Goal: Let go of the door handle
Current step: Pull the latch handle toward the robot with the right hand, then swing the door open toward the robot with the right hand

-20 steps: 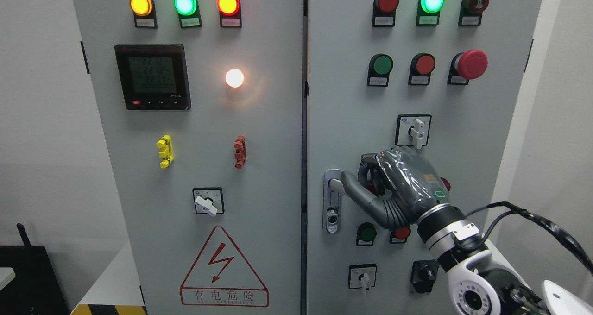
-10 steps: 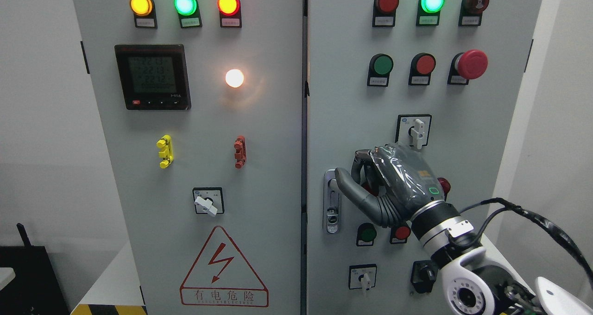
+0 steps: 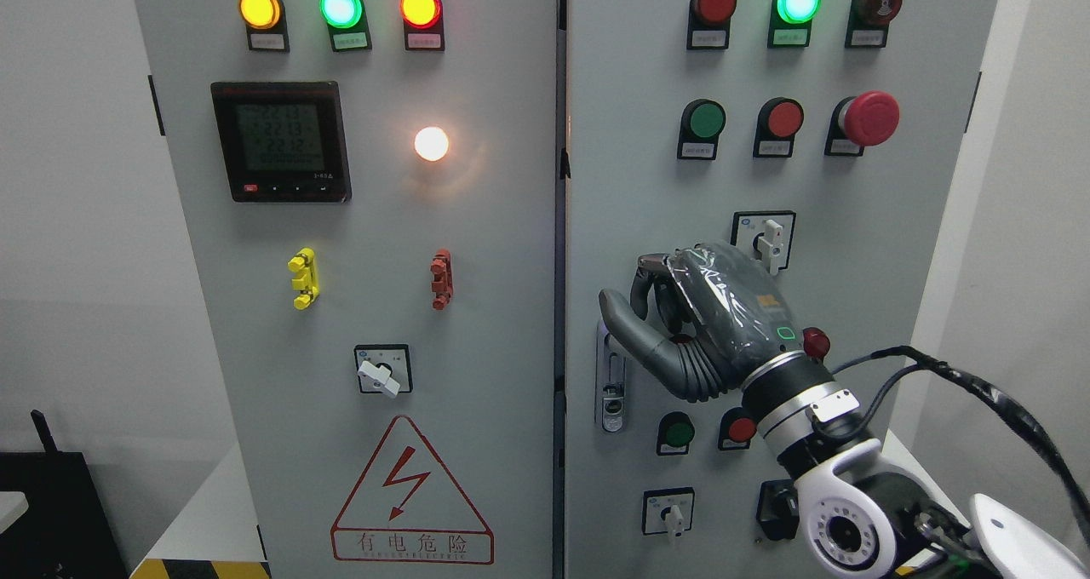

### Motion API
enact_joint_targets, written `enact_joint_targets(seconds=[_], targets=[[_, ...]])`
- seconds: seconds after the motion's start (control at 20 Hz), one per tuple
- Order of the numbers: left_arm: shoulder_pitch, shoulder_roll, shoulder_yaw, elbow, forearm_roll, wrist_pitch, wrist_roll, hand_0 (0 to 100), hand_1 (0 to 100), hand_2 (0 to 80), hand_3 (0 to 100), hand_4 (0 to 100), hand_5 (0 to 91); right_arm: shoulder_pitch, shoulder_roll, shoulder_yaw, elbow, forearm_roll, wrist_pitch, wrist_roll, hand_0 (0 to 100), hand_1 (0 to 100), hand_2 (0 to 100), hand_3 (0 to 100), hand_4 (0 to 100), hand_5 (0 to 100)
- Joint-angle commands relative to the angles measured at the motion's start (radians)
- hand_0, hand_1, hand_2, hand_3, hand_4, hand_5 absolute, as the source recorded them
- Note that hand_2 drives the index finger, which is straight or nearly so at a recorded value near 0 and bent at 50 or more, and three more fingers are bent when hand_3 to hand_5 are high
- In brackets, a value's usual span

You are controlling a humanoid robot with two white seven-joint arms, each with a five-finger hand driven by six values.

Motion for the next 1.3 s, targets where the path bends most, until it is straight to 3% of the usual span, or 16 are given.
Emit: enact_joint_targets(seconds=[0.0, 0.55, 0.85, 1.25], targets=[[0.031, 0.0, 0.0, -0.031, 0.0, 0.0, 0.001, 12, 39, 0.0, 0, 0, 0.0, -0.012, 0.026, 0.003, -0.002, 0.005, -0.009, -0.03, 55, 14, 68, 100, 100, 100], [0.031, 0.0, 0.0, -0.031, -0.001, 0.0, 0.001, 12, 39, 0.0, 0, 0, 0.0, -0.001, 0.028, 0.003, -0.007, 0.013, -0.082, -0.151, 54, 18, 67, 100, 100, 100], [0.031, 0.0, 0.0, -0.031, 0.0, 0.0, 0.001, 12, 39, 0.0, 0, 0, 0.0, 0.051, 0.028, -0.011, -0.018, 0.158, -0.154, -0.16, 55, 18, 67, 100, 100, 100], [0.031, 0.0, 0.0, -0.031, 0.0, 0.0, 0.001, 12, 39, 0.0, 0, 0, 0.0, 0.052, 0.026, -0.049, -0.024, 0.224, -0.19, -0.176, 55, 18, 67, 100, 97, 100]])
